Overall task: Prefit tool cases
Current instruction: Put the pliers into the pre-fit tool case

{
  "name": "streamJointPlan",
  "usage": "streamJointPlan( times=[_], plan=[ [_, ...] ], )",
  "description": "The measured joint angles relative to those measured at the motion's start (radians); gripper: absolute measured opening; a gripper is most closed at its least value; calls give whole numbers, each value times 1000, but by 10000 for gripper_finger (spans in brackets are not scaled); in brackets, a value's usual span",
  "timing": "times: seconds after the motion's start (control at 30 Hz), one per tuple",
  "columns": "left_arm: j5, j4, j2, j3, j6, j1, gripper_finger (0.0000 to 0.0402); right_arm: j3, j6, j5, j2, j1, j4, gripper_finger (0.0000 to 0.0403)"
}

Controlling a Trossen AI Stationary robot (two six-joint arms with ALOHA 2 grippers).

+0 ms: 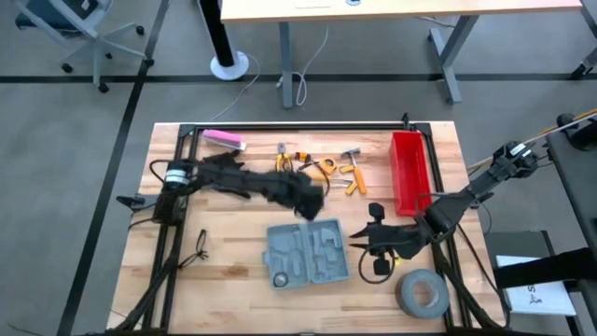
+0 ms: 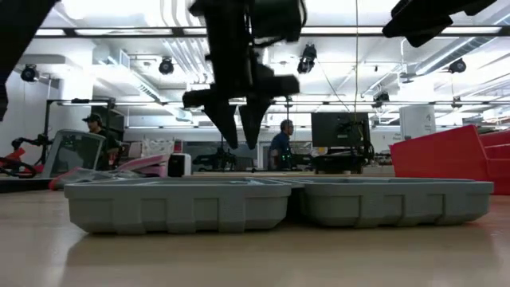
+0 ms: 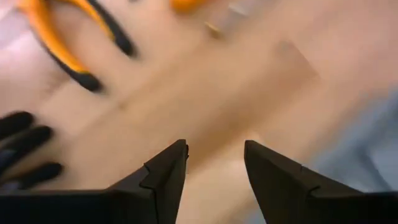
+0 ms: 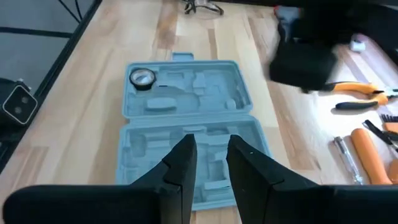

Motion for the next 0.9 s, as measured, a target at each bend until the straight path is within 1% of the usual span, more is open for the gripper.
streamJointPlan(
  times=[0.13,0.23,0.4,0.57,0.9],
  plan=[
    [48,-21,0,0,-8,112,178,0,-10,45,0,24,-1,79],
    [54,-24,0,0,-35,188,176,0,-17,46,2,38,-1,80],
    [103,-20,0,0,-44,292,169,0,-18,51,2,73,0,73],
    [130,-12,6,0,-44,352,168,0,-13,103,3,102,0,70],
    [130,29,8,-10,-42,399,188,0,7,118,3,109,8,82]
  ],
)
